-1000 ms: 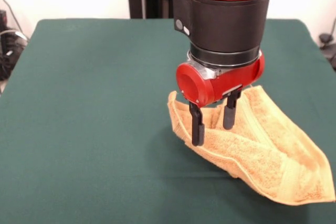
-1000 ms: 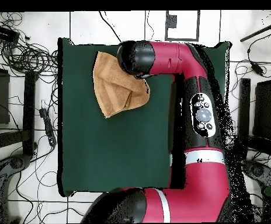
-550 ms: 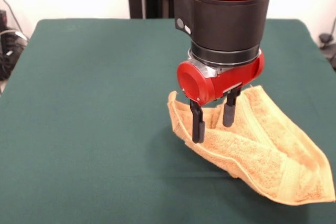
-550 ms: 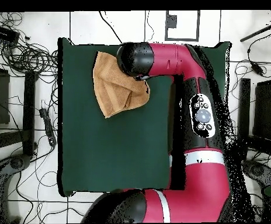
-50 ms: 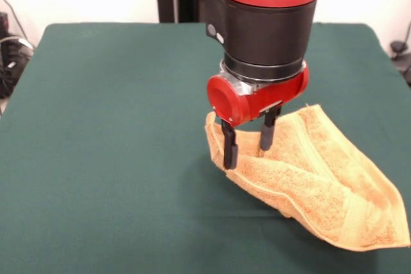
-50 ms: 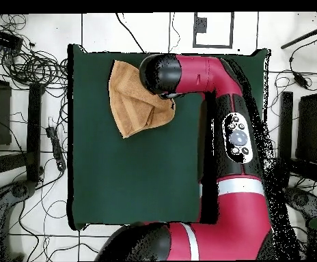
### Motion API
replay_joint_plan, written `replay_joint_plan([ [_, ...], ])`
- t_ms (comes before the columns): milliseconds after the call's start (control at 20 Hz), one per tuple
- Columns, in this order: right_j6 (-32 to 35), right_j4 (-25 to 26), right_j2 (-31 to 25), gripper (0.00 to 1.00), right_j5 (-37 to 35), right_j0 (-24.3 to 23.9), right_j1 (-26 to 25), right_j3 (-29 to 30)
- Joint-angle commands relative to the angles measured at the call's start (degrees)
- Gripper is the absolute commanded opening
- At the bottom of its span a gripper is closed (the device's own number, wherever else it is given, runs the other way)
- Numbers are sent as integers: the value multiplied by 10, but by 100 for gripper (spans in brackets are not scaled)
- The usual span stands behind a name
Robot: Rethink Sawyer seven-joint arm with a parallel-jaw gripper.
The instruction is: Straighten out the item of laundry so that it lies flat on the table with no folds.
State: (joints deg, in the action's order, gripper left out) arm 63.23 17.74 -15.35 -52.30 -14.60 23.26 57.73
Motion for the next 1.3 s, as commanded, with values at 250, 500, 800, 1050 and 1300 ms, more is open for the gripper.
replay_joint_plan([
  [250, 123, 2, 36, 100, 45, 8, 22, 125],
  [500, 114, -1, 42, 100, 50, 7, 21, 121],
  [800, 113, -1, 47, 100, 78, 11, 12, 125],
  [1050, 115, 0, 51, 100, 96, 16, 4, 126],
  [1300, 127, -3, 55, 100, 112, 23, -2, 129],
])
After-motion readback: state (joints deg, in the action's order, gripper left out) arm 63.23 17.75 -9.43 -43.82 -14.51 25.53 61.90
